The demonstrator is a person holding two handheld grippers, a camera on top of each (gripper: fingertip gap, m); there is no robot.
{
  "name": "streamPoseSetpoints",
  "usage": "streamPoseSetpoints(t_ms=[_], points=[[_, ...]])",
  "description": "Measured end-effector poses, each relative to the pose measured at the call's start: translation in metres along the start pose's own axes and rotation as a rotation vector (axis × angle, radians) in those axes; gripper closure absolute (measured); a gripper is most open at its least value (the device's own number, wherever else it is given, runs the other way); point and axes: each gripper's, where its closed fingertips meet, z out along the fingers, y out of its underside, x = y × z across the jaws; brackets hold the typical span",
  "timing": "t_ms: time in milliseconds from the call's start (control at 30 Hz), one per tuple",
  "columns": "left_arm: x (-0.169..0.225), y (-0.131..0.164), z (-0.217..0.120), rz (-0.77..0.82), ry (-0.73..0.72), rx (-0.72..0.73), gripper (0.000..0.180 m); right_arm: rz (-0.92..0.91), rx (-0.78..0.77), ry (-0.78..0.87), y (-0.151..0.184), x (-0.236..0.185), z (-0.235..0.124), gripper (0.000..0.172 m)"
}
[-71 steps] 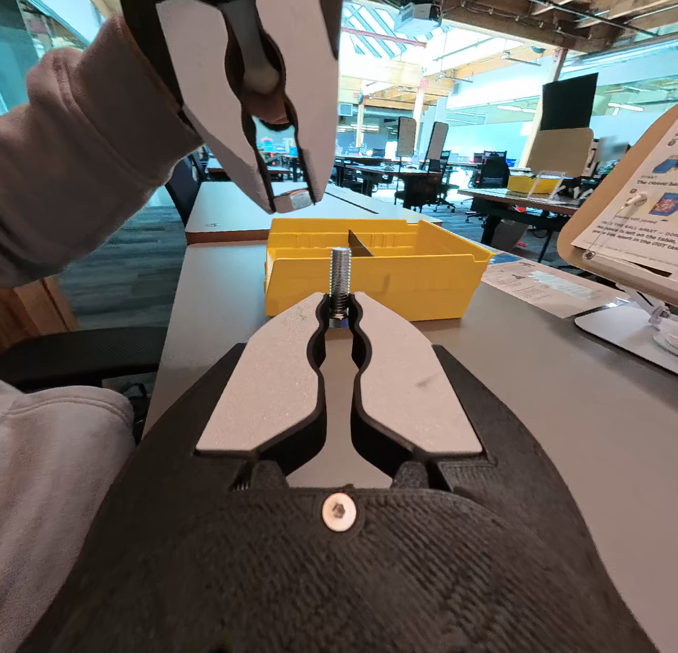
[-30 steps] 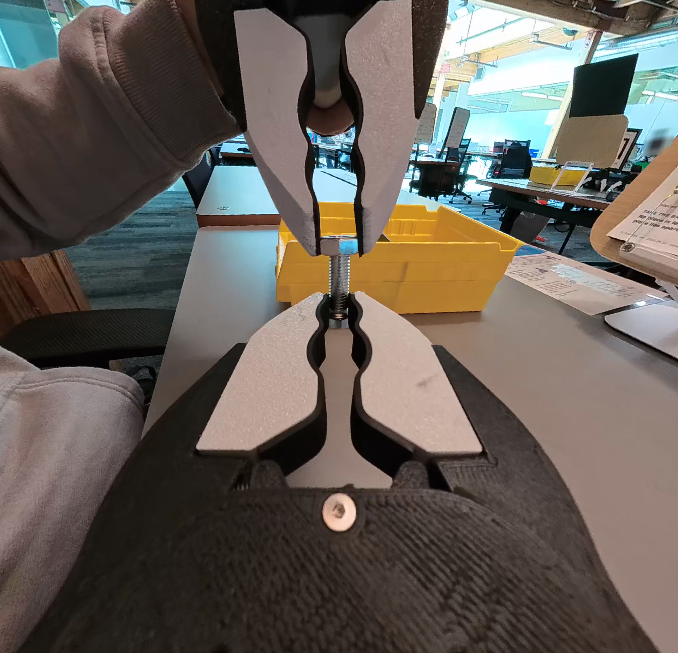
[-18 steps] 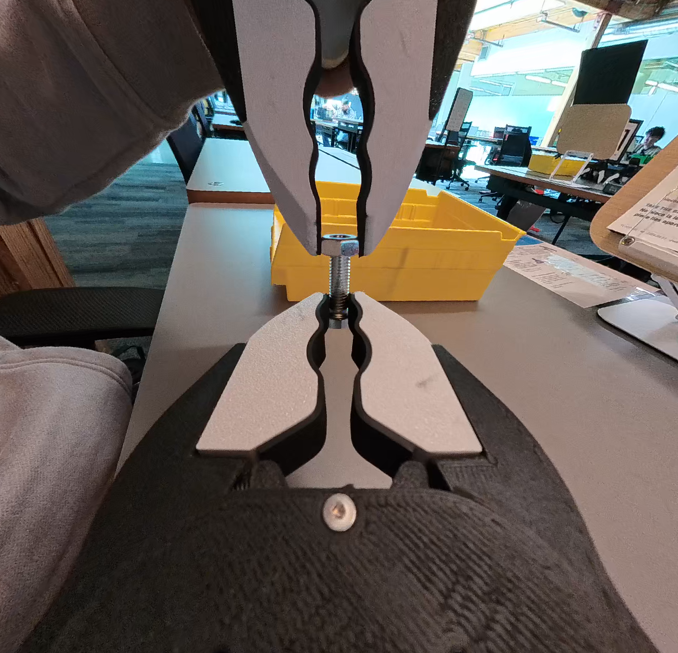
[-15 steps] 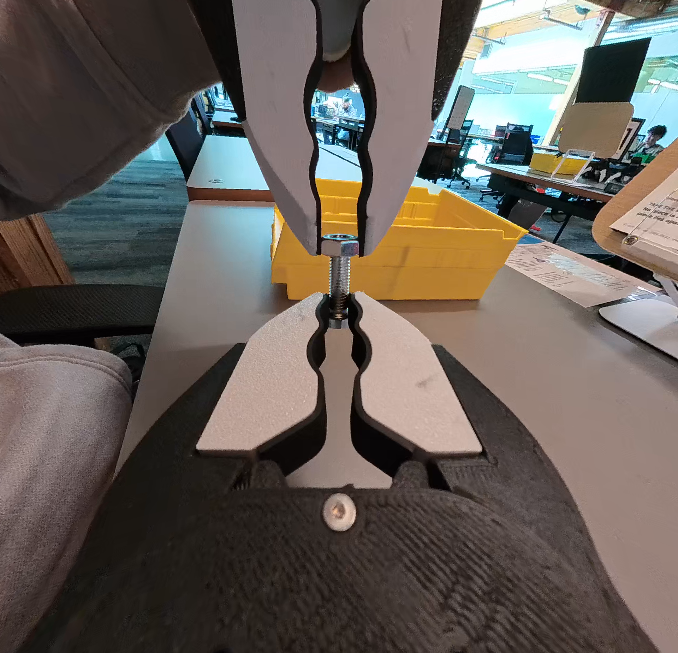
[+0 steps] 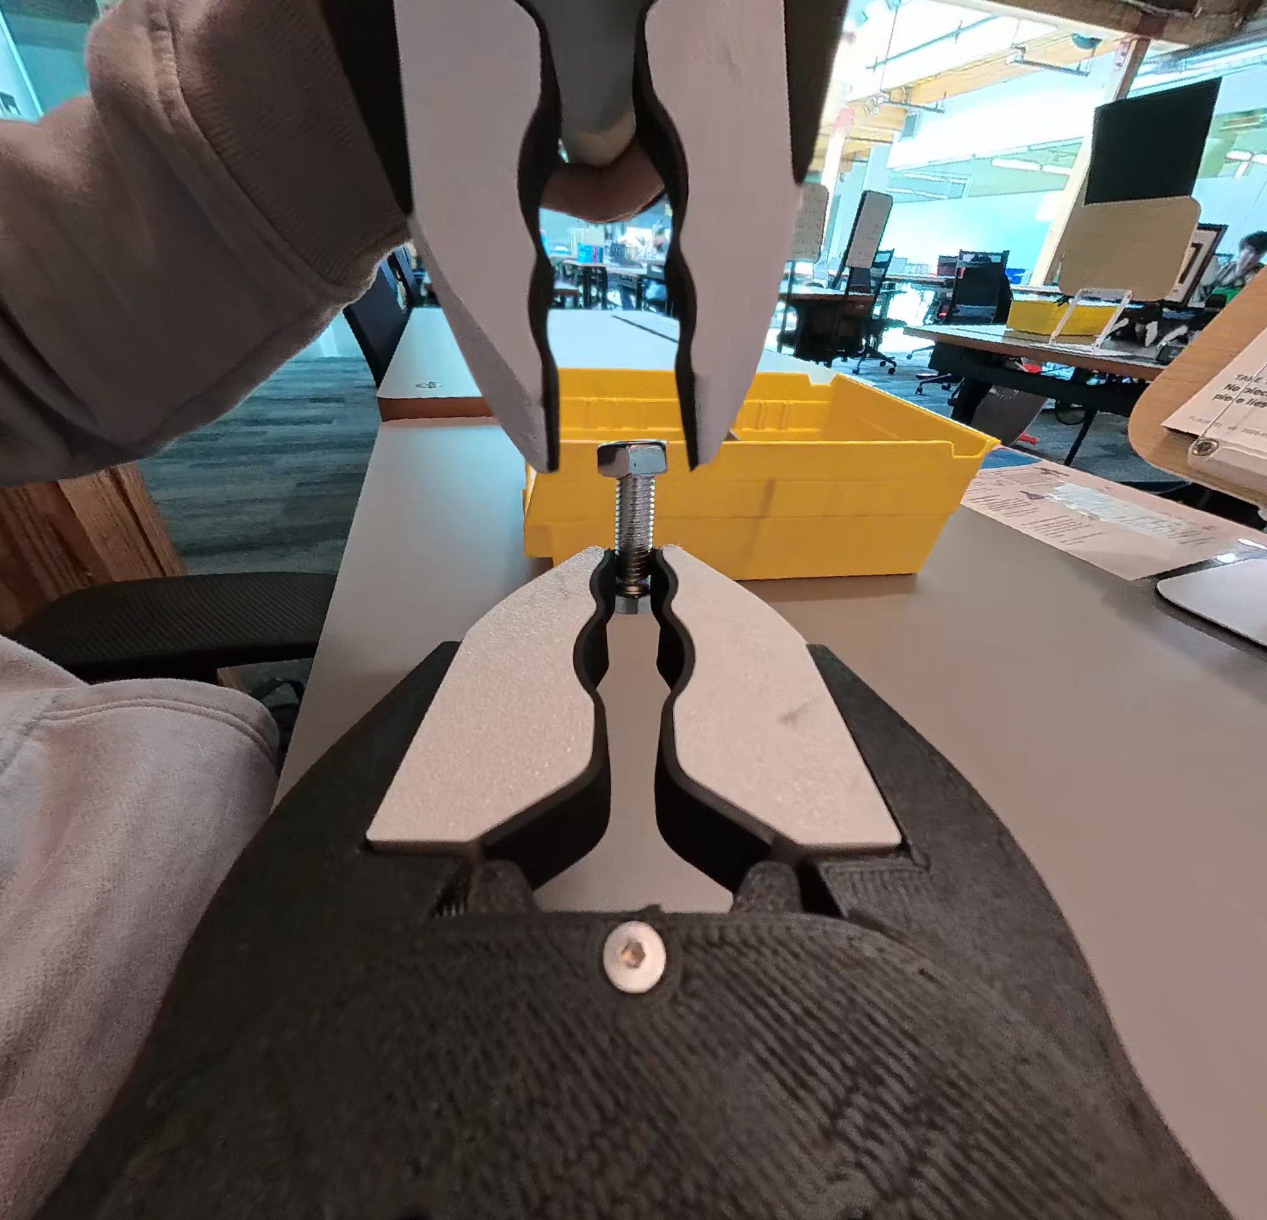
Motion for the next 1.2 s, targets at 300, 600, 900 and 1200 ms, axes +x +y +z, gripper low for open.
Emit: streamPoseSetpoints(t_ms=[300, 600, 900, 1200], points=[[-0.027, -0.035, -0.056, -0.205, -0.369, 0.71, 0.136, 0.104, 0.166, 0.012, -0.021, 0.009, -0.011, 0.163], [-0.018, -0.022, -0.026, -0.324, -0.358, 0.993, 0.133, 0.096, 0.199, 0.082, -0.023, 0.011, -0.012, 0.163], [-0.019, -0.027, -0.01, -0.315, -0.345, 0.986, 0.141, 0.092, 0.196, 0.128, -0.024, 0.011, -0.012, 0.163], [-0.019, -0.03, -0.01, -0.31, -0.362, 1.009, 0.146, 0.095, 0.192, 0.109, -0.023, 0.008, -0.013, 0.163]])
